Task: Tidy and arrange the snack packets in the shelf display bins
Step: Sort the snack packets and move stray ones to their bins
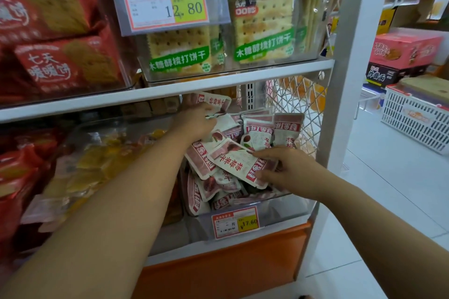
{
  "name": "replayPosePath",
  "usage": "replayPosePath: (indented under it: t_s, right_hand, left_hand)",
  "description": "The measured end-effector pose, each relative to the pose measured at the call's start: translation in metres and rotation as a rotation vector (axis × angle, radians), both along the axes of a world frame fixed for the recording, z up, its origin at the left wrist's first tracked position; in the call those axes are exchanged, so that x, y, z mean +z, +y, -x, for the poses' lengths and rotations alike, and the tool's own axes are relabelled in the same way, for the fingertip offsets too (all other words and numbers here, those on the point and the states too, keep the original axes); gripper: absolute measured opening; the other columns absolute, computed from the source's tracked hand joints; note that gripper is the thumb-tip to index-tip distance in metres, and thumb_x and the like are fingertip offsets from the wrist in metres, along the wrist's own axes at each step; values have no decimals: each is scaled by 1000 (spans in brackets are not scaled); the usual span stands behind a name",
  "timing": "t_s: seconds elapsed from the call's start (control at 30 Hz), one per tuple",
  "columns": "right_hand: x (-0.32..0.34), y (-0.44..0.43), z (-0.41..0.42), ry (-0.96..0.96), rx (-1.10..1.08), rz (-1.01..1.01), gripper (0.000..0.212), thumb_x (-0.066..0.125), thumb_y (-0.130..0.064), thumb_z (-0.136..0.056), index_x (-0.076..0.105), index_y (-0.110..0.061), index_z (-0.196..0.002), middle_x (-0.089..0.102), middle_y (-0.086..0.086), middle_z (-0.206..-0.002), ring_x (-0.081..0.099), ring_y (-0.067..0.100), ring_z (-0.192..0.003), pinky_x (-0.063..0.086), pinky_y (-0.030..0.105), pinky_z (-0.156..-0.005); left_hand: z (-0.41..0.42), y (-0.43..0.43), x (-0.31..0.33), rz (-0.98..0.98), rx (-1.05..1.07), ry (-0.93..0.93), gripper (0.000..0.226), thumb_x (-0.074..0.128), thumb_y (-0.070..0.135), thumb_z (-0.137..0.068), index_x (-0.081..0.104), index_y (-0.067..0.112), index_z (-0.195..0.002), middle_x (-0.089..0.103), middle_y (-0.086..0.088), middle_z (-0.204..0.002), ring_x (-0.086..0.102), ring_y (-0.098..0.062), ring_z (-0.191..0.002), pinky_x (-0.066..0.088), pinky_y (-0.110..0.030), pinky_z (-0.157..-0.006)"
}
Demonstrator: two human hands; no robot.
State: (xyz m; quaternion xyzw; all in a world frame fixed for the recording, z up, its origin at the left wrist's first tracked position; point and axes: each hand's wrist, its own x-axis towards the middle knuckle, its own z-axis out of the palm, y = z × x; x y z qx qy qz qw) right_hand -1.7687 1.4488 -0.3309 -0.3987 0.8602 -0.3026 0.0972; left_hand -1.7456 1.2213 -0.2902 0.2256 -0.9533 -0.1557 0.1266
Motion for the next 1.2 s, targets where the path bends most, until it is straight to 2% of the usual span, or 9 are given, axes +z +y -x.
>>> replayPosePath:
  t_s: [0.17,0.3,0.43,0.57,0.67,0.77,0.9,1.07,1.2]
  right_hand:
    - [-1,1,1,-98,-10,10,49,63,-34,-87,48,-29,-134,59,-13,-99,60,4,-62,45,12,-53]
    - [-1,1,2,-160,-42,73,47,68,-24,-84,53,-27,-129,60,-10,-110,64,10,-62,52,18,-54]
    - [6,4,1,-216,-112,190,39,69,-14,-83,59,-25,-119,59,-7,-113,66,8,-56,53,19,-49]
    - [12,13,3,15,-326,263,29,66,-15,-84,64,-23,-112,68,-1,-107,56,-2,-66,41,0,-48]
    - [11,11,-2,153,-356,206,28,59,-15,-88,64,-22,-115,69,4,-106,58,4,-61,44,5,-52]
    - [6,9,-3,191,-305,81,33,54,-17,-91,59,-20,-124,54,5,-125,59,12,-74,40,5,-68]
    - [5,13,-3,216,-245,-27,37,57,-21,-91,57,-22,-128,47,3,-132,54,20,-109,38,19,-89]
    - [20,16,-20,274,-225,82,33,58,-15,-89,62,-21,-121,57,1,-124,54,17,-107,34,16,-84]
    - [32,-10,-52,296,-136,165,29,58,-17,-89,64,-23,-117,61,-3,-123,51,16,-115,34,21,-90]
  left_hand:
    - [12,-8,0,-56,47,26,51,52,32,-92,38,22,-141,31,-8,-147,37,-26,-130,36,-31,-102]
    - [5,-2,-2,101,-72,68,48,52,25,-93,44,9,-137,33,-8,-143,42,-27,-126,35,-32,-103]
    - [-16,11,-5,167,-216,157,48,52,24,-92,44,19,-140,37,-5,-142,48,-29,-121,39,-44,-103]
    - [-53,38,-9,264,-425,282,49,51,22,-92,42,25,-141,38,3,-138,42,-18,-123,35,-46,-108]
    - [-74,50,-18,346,-630,151,43,48,23,-94,46,23,-137,40,7,-136,40,-9,-123,30,-25,-107]
    - [-75,59,-29,410,-740,2,39,46,27,-96,49,24,-135,42,8,-135,40,-10,-120,24,-23,-107]
    - [-67,69,-32,293,-747,-86,36,45,20,-97,54,21,-132,46,8,-129,46,-15,-113,39,-29,-98]
    - [-85,66,-7,75,-650,11,32,46,17,-98,60,19,-127,52,8,-123,50,-6,-106,41,-24,-91]
    - [-135,45,3,82,-521,99,31,48,25,-97,58,29,-125,51,15,-119,46,2,-100,42,-20,-89]
